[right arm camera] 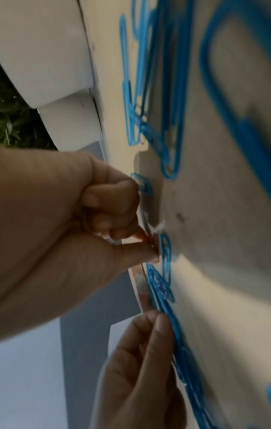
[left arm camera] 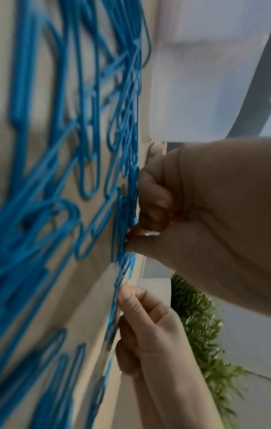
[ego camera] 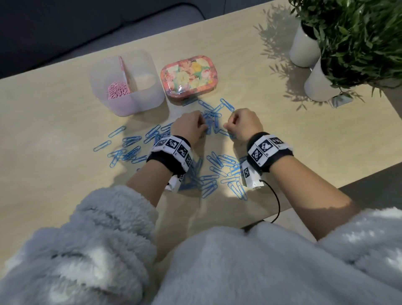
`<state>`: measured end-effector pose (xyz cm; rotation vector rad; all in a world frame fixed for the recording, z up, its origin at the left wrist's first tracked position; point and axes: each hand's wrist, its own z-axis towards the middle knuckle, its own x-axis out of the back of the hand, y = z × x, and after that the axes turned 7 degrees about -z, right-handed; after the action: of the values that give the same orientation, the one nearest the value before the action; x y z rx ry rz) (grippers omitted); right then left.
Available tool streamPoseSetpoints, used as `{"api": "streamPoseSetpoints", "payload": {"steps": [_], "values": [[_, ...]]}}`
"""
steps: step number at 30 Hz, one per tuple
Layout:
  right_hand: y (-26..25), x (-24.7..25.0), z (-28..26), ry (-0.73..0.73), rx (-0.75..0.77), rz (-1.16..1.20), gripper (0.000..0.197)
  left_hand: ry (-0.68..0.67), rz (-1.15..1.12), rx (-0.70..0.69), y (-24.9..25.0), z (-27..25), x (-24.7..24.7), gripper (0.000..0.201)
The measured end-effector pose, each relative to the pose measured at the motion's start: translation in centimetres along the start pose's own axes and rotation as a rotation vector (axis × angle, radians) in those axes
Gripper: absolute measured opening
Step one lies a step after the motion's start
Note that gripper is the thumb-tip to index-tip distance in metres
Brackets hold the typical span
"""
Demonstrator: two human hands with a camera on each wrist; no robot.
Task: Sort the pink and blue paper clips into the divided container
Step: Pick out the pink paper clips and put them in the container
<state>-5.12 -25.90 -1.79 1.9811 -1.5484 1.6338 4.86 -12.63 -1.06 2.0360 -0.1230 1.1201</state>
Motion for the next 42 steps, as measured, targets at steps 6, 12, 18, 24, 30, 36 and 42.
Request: {"api": "streamPoseSetpoints", "payload": {"steps": [6, 12, 18, 24, 30, 36, 42], "values": [[0.1, 0.4, -0.1, -0.046, 0.062, -0.127, 0.011, 0.116, 0.032, 0.035, -1.4, -0.6, 1.3, 0.015], [-0.1, 0.1, -0.7, -0.018, 0.103, -0.164, 0.002, 0.043, -0.021, -0.034, 1.1, 0.2, -0.6, 0.022], [1.0, 0.0, -1.1, 0.149, -0.061, -0.041, 0.015, -0.002, -0.050, 0.020, 2.6, 0.5, -1.7, 0.018], [1.0, 0.4, -0.9, 0.010, -0.040, -0.071, 0.012, -0.055, -0.021, 0.028, 2.4, 0.0, -1.8, 0.021], [0.3, 1.4, -1.6, 0.071, -0.006, 0.500, 0.017, 0.016, -0.124, 0.047, 0.6, -0.3, 0.0, 0.016], [-1.7, -0.5, -1.4, -0.031, 0.004, 0.051, 0.042, -0.044, -0.048, -0.006, 0.7, -1.2, -0.9, 0.021], [-1.8, -1.5, -0.4, -0.113, -0.024, 0.183, 0.033, -0.014, 0.003, 0.035, 1.3, -1.2, -1.3, 0.014]]}}
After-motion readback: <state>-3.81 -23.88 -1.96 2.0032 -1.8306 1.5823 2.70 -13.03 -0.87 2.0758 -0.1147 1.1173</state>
